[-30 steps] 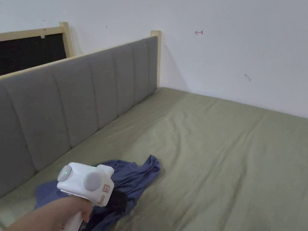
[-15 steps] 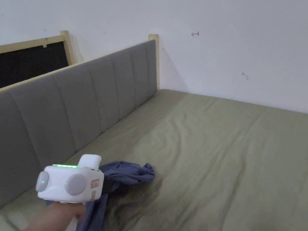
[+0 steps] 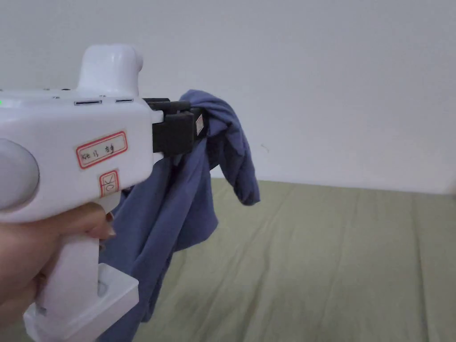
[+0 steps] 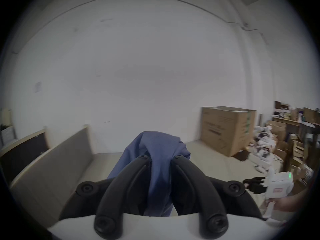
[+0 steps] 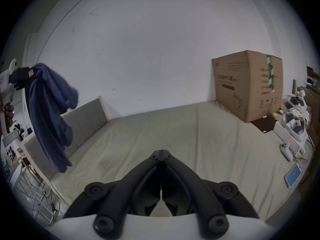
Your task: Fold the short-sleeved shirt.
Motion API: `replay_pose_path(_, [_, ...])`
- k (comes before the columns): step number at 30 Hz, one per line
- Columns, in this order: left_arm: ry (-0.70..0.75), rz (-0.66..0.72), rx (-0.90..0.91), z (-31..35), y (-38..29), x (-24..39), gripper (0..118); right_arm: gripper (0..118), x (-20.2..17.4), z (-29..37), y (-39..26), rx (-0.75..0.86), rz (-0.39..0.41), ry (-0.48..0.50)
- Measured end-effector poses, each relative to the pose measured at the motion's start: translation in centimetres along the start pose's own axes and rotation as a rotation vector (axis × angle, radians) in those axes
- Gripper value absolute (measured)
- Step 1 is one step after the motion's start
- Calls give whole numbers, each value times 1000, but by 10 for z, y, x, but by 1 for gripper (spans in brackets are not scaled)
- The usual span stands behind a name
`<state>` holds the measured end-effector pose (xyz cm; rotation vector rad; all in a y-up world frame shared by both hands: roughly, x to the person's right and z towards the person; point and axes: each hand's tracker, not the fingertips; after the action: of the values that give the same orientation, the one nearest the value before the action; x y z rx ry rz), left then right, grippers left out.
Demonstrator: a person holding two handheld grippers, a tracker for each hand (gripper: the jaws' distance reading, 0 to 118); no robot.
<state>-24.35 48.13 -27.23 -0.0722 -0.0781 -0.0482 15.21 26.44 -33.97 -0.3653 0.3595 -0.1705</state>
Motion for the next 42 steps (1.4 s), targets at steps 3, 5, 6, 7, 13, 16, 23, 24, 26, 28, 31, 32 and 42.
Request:
replay_pose_path(3, [-112, 27, -86, -43, -10, 51, 16, 0, 27, 16, 4, 26, -38, -50])
replay_pose_path(5, [-184, 18, -187, -75, -35, 83, 16, 0, 45, 22, 4, 29, -46, -84])
replay_pose_path(6, [-204, 3, -244, -92, -54, 102, 16, 0, 54, 25, 2, 23, -44, -104])
replay_pose_path(7, [-213, -8, -316, -116, -81, 121, 16, 0, 63, 26, -1, 15, -40, -125])
replay_pose_path(13, [-230, 14, -754, -212, -281, 192, 24, 0, 106, 14, -37, -138, -62, -215])
replay_pose_path(16, [-171, 29, -880, -218, -346, 202, 59, 0, 116, 8, -55, -185, -98, -218])
replay_pose_path(23, [-150, 114, -756, -191, -321, 169, 114, 0, 105, -2, -61, -225, -68, -190])
replay_pose_path(24, [-148, 121, -699, -185, -305, 160, 114, 0, 102, -2, -59, -217, -62, -184])
replay_pose_path(26, [-130, 124, -576, -167, -268, 139, 114, 0, 93, 2, -50, -171, -54, -168])
replay_pose_path(28, [-121, 161, -399, -131, -230, 119, 114, 0, 84, 9, -39, -97, -58, -141])
replay_pose_path(31, [-52, 188, -197, -68, -203, 94, 102, 0, 71, 23, -27, 12, -53, -105])
replay_pose_path(32, [-8, 185, -132, -50, -201, 92, 82, 0, 68, 27, -26, 41, -48, -101])
replay_pose_path(42, [301, 103, 21, 54, -229, 92, 0, 0, 35, 57, -44, 228, 42, -156])
